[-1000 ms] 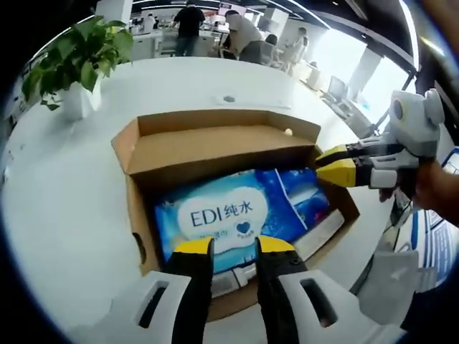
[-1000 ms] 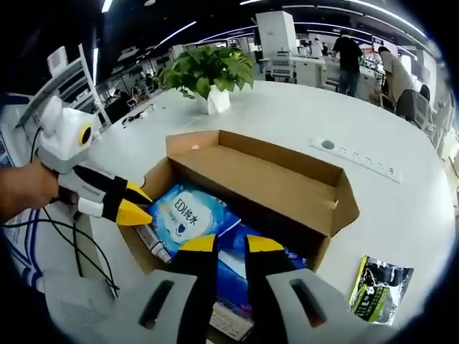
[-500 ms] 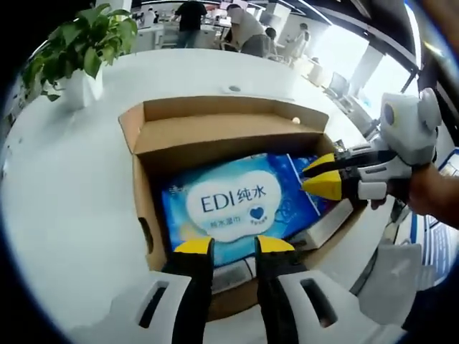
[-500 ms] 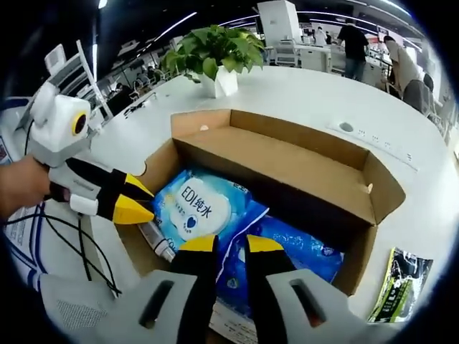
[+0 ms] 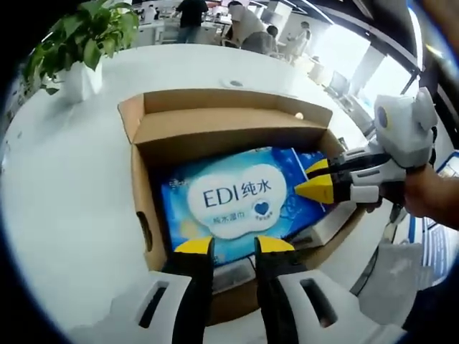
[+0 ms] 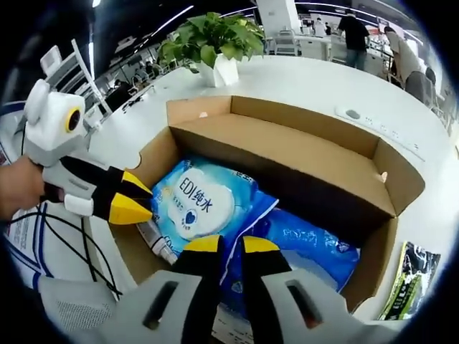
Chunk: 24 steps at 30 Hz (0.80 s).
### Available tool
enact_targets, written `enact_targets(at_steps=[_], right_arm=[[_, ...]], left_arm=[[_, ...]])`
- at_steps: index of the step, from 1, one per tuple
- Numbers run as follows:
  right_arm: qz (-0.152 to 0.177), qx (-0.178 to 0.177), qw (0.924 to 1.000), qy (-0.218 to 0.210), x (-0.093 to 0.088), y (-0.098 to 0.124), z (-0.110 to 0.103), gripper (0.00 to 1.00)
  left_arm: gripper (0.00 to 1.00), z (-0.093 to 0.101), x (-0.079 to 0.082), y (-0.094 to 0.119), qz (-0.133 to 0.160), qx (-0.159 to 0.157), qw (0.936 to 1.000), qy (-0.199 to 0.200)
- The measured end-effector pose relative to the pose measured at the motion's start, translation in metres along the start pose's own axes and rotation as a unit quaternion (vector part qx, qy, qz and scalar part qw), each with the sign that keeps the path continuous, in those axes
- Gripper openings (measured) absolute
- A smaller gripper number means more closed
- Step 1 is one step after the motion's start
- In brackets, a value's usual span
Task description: Operate the shoe box by opening the lid, removing the specified soft item, and placing it in the target area until the item is outside and the box remains undamaged.
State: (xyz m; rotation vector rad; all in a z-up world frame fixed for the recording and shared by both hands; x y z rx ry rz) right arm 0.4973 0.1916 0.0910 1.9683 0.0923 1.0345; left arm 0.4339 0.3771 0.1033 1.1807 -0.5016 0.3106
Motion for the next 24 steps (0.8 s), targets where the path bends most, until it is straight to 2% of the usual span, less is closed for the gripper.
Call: enact_targets(at_steps=[14, 24], right_arm=[[-0.014, 0.003, 0.9999, -0.007, 0.0006, -0.001, -0.0003, 0.0], [-0.013, -0.005, 0.9998, -0.01, 0.0039, 0.0062, 0.0002, 0.0]], left_arm=[[0.2, -0.0014, -0.0009, 0.0021, 0.002, 0.001, 1.0, 0.0], [0.2, -0.0055, 0.0013, 0.0057, 0.007, 0.007, 0.9999, 0.002]])
Point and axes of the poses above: the point that each gripper's makers call its tool centre point, and the gripper's own axes: y roughly backward along the fingers, z roughly to its right, x roughly out of its top, the point moved 10 cm from there along y, roughly backward along the fingers
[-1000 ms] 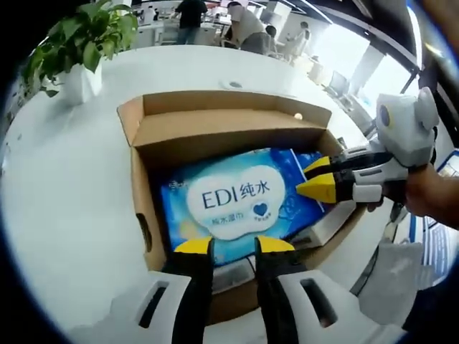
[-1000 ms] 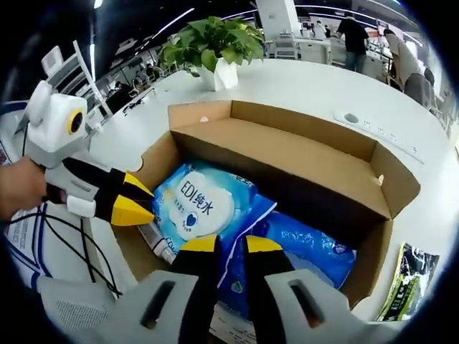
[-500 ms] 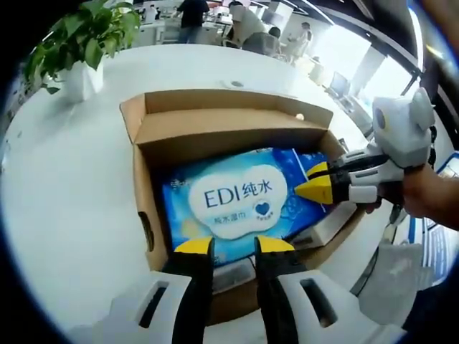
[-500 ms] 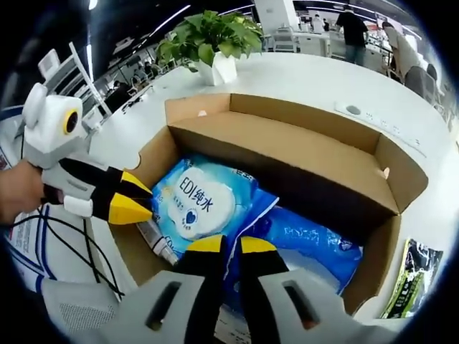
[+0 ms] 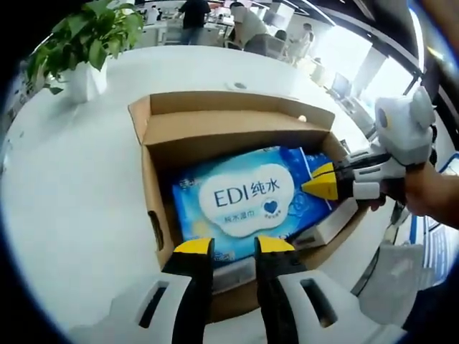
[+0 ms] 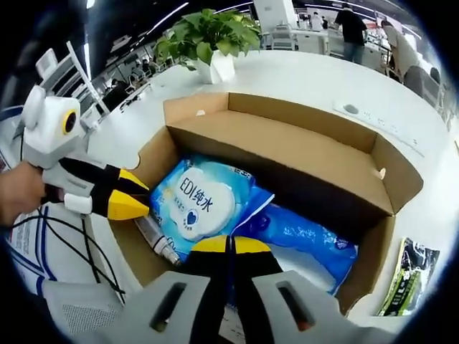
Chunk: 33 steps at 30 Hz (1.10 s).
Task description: Operate the shoe box by opening the lid, removing the specified soft item, and placing it in the target area until the item is outside and the box remains undamaged.
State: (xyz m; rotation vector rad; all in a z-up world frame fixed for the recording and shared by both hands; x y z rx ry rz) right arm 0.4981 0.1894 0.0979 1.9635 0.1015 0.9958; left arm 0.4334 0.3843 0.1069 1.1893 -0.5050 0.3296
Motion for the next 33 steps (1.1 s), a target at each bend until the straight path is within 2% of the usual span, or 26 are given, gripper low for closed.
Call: enact_targets(at_steps=[18, 33], right_arm=[[0.018, -0.015, 0.9996, -0.013, 0.003, 0.032, 0.018, 0.0], [0.022, -0.028, 0.9992, -0.019, -0.006, 0.052, 0.034, 0.0]], left_arm=[[0.2, -0.002, 0.007, -0.006, -0.001, 0.006, 1.0, 0.001], [0.2, 0.012, 0.012, -0.02, -0.011, -0.001, 0.9999, -0.003]])
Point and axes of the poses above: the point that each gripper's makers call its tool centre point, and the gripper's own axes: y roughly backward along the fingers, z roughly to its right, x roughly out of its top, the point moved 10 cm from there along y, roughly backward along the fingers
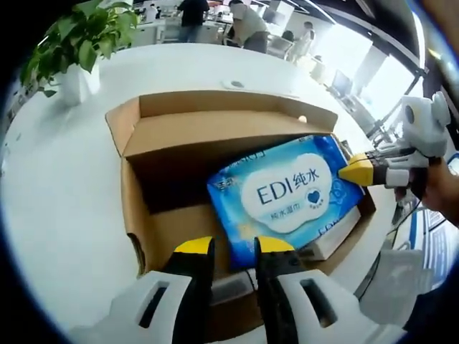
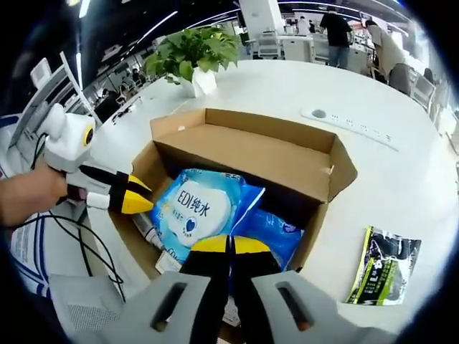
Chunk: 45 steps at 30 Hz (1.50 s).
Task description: Operate the shoe box by opening the lid, removing the specified soft item, and placing it in the target area until the item is outside and the box remains undamaged.
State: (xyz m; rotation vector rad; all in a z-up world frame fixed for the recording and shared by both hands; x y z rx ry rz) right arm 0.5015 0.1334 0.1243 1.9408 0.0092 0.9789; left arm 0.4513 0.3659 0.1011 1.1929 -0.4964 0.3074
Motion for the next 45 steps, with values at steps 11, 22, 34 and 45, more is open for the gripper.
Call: enact_targets(at_steps=[11, 22, 34, 45], right_arm=[[-0.004, -0.012, 0.9999, -0.005, -0.01, 0.004, 0.013, 0.0], [-0.006, -0.012, 0.9999, -0.004, -0.012, 0.004, 0.015, 0.0], [-0.005, -0.013, 0.9999, -0.005, -0.014, 0.003, 0.016, 0.0], [-0.002, -0.014, 0.9999, -0.005, -0.015, 0.002, 0.014, 0.0]], left_arm=[[0.2, 0.012, 0.009, -0.013, -0.002, -0.012, 0.9999, -0.003], [0.17, 0.017, 0.015, -0.023, -0.01, -0.021, 0.9997, 0.0], [0.03, 0.015, 0.013, -0.023, -0.014, -0.014, 0.9998, -0.002], [0.0, 0.014, 0.011, -0.026, -0.019, -0.007, 0.9998, 0.001]])
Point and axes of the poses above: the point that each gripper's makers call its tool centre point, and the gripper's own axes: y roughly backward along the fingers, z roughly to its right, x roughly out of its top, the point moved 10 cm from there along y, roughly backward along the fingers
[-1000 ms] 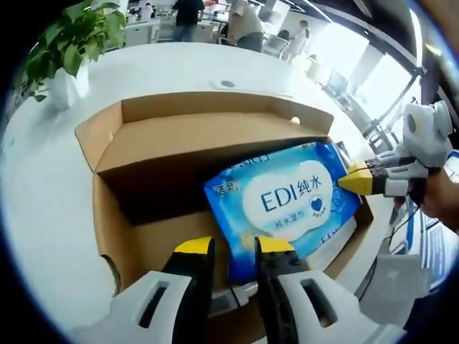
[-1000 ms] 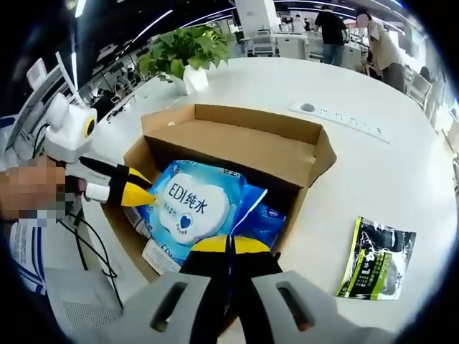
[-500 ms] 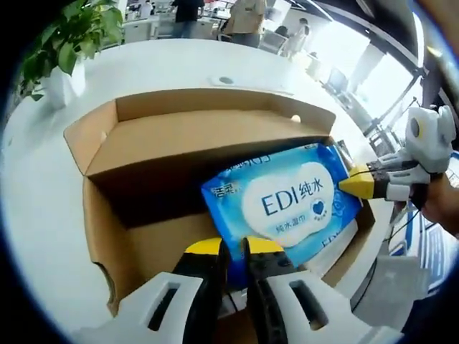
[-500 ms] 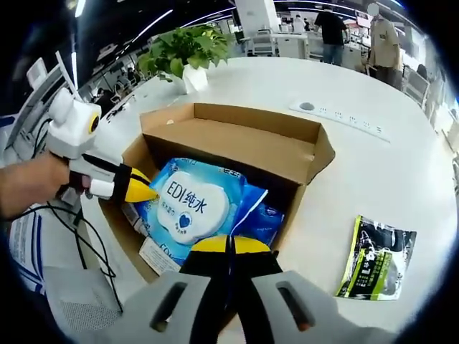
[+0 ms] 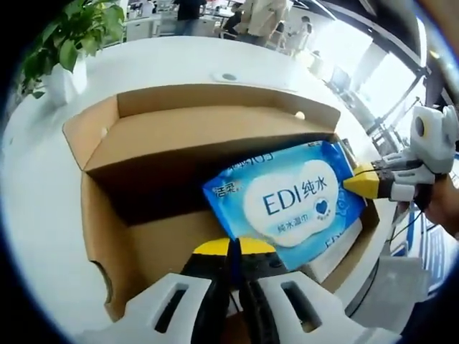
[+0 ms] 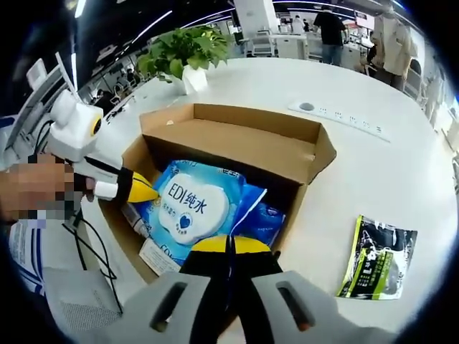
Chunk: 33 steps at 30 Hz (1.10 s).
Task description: Operate the shoe box by opening the lid, removing the specified soft item, and placing it in the target area until the item is outside and the box remains undamaged.
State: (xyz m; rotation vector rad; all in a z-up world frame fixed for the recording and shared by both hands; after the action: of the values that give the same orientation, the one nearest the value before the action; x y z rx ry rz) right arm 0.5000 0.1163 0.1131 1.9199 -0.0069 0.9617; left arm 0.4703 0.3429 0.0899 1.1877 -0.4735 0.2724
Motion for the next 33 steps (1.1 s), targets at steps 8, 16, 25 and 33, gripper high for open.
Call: enact_targets(at_steps=[8, 16, 25, 33], right_arm=[[0.003, 0.001, 1.0, -0.001, 0.0, 0.001, 0.0, 0.0], [0.008, 0.004, 1.0, 0.0, 0.002, 0.003, -0.002, 0.0], [0.014, 0.007, 0.9999, -0.002, 0.006, 0.007, -0.004, 0.0], [0.023, 0.006, 0.9997, -0.003, 0.01, 0.016, -0.008, 0.0]], left_arm=[[0.0, 0.0, 0.001, 0.002, 0.005, 0.003, 1.0, -0.001], [0.0, 0.002, 0.0, 0.009, 0.012, 0.002, 0.9999, 0.001], [0.0, 0.003, 0.003, 0.021, 0.018, -0.001, 0.9998, 0.003], [0.0, 0.007, 0.007, 0.036, 0.029, -0.004, 0.9996, 0.001]])
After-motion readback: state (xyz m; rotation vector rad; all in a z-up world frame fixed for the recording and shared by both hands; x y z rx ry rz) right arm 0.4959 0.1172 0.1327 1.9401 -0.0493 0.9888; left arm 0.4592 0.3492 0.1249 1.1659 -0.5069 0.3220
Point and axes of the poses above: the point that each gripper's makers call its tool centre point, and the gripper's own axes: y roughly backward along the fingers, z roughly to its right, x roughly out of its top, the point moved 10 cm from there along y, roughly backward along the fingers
